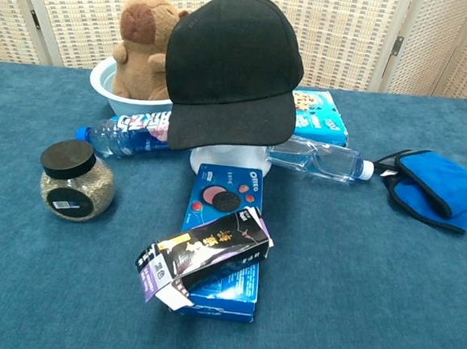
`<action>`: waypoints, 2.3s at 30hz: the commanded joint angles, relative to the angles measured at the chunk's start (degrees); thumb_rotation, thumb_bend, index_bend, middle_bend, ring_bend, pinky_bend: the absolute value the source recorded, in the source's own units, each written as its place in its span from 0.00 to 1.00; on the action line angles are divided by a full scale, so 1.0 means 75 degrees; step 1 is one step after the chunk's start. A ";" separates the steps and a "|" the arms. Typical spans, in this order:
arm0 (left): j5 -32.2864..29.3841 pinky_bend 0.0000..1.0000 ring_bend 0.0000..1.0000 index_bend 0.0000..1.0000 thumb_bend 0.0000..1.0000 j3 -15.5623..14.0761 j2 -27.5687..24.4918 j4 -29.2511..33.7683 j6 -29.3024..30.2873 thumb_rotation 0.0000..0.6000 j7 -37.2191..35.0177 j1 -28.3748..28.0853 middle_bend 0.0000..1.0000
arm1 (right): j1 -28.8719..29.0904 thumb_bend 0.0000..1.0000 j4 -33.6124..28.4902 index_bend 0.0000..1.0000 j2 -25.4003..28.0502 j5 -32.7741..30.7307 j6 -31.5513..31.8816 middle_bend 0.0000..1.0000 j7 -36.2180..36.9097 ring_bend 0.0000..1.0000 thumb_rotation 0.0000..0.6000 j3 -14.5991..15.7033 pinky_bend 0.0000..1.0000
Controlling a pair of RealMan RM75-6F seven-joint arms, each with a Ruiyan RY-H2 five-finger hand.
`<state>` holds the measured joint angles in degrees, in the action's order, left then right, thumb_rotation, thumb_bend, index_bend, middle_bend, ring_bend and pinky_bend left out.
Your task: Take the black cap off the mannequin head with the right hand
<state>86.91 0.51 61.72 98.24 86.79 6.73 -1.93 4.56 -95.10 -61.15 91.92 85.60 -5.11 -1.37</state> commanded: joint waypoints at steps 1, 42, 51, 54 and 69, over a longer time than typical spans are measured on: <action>-0.0006 0.00 0.00 0.10 0.62 0.0000 0.0011 -0.0005 -0.0014 1.00 0.0008 -0.0007 0.00 | 0.0014 0.00 -0.0007 0.31 0.0007 -0.0011 -0.0028 0.29 0.0000 0.17 1.00 0.0001 0.17; 0.0065 0.00 0.00 0.10 0.62 -0.0021 0.0026 0.0020 0.0075 1.00 0.0056 0.0037 0.00 | 0.3122 0.00 0.0211 0.31 -0.1696 0.1708 -0.2239 0.27 -0.0741 0.16 1.00 -0.0745 0.17; 0.0032 0.00 0.00 0.10 0.62 -0.0014 0.0007 0.0053 0.0076 1.00 0.0058 0.0049 0.00 | 0.3841 0.00 0.1159 0.31 -0.2868 0.2034 -0.2187 0.24 -0.0746 0.11 1.00 -0.0848 0.13; 0.0063 0.00 0.00 0.10 0.62 -0.0021 0.0002 0.0065 0.0096 1.00 0.0018 0.0056 0.00 | 0.4028 0.00 0.1363 0.31 -0.3141 0.2075 -0.2169 0.24 -0.0765 0.11 1.00 -0.0868 0.13; 0.0084 0.00 0.00 0.10 0.62 -0.0023 -0.0046 0.0106 0.0040 1.00 -0.0079 0.0025 0.00 | 0.4729 0.00 0.2719 0.36 -0.4248 0.2145 -0.1857 0.24 -0.0667 0.11 1.00 -0.0887 0.13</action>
<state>87.54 0.34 61.39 99.03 87.10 6.19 -1.74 39.43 -75.76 -92.09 107.81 71.05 -10.42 -8.07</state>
